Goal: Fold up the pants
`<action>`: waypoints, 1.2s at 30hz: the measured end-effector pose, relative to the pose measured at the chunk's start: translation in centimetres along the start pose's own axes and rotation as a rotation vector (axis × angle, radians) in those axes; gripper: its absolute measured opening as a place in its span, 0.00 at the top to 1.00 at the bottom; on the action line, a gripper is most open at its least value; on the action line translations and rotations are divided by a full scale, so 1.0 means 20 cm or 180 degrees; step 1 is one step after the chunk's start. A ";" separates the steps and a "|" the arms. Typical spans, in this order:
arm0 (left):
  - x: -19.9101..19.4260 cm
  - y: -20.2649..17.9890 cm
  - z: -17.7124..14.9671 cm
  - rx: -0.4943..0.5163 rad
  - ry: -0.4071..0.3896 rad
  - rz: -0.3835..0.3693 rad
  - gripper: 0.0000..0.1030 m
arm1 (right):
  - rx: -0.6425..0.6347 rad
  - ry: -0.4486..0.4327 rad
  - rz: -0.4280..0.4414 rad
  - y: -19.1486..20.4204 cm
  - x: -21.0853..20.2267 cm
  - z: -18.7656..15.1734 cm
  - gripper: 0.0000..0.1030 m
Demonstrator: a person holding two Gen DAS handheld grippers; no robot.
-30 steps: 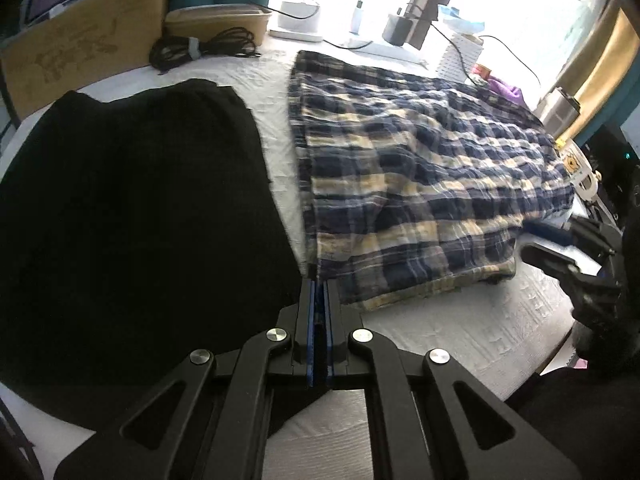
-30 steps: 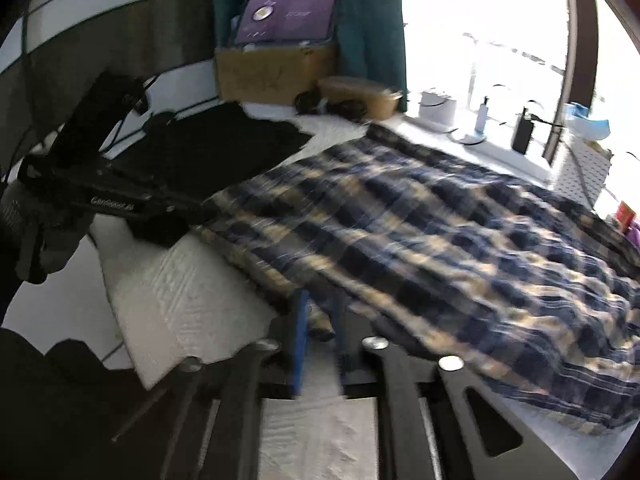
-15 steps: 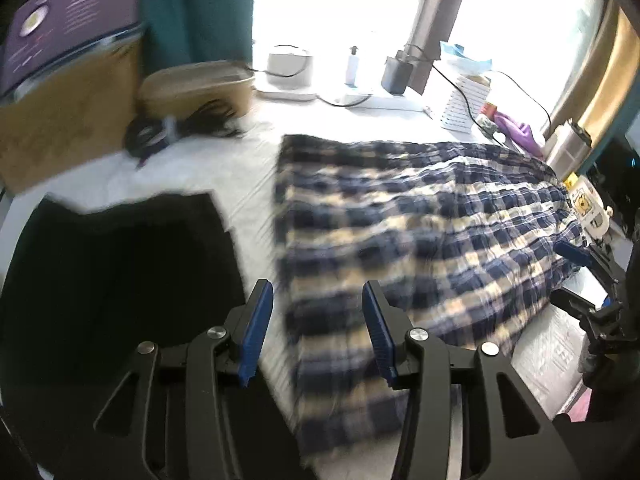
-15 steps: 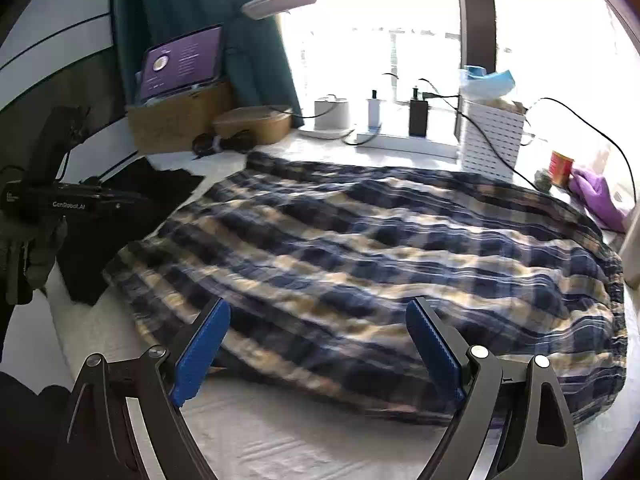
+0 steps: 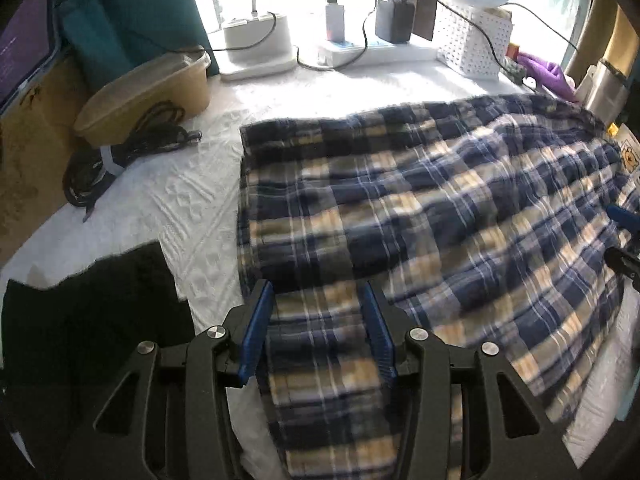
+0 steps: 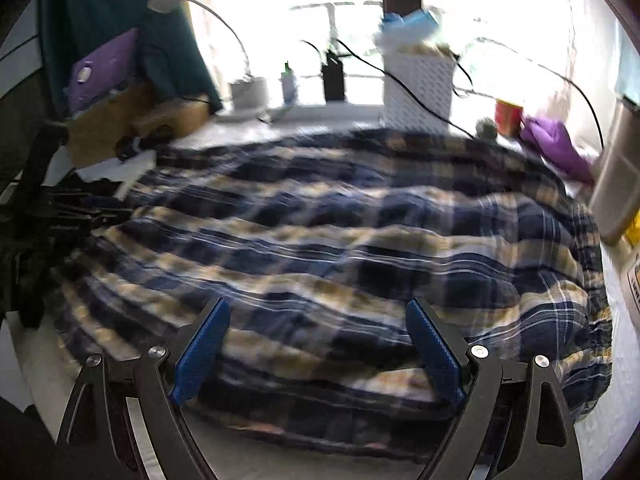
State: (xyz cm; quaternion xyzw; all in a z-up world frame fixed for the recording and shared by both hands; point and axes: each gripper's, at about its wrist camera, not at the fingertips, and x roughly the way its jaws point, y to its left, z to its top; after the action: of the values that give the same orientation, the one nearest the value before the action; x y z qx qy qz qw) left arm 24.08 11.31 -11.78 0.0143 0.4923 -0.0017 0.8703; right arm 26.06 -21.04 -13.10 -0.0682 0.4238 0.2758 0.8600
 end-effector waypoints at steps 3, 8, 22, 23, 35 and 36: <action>0.03 0.05 0.02 -0.0022 -0.0042 0.0028 0.50 | 0.0051 0.0068 -0.0016 -0.02 0.03 0.00 0.12; 0.06 0.15 0.06 -0.0123 -0.0050 0.0089 0.45 | 0.0037 0.0172 -0.0095 -0.01 0.08 0.01 0.12; 0.13 0.15 0.31 0.0084 -0.0317 -0.0261 0.80 | 0.0075 0.0150 -0.0235 -0.01 0.08 0.03 0.12; 0.16 0.14 0.31 0.0107 -0.0297 -0.0218 0.89 | 0.0095 0.0128 -0.0247 -0.01 0.08 0.03 0.12; 0.21 0.24 0.36 -0.0072 -0.0415 0.0026 0.97 | 0.0310 -0.0010 -0.0485 -0.11 -0.01 0.04 0.12; 0.20 0.25 0.36 -0.0110 -0.0401 -0.0001 0.97 | 0.0322 -0.0024 -0.0508 -0.12 -0.02 0.04 0.12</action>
State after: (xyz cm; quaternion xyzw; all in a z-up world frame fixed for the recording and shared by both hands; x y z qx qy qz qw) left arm 32.33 16.19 -11.32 -0.0009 0.4364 0.0057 0.8997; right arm 27.60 -22.94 -12.50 -0.0571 0.4272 0.1849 0.8832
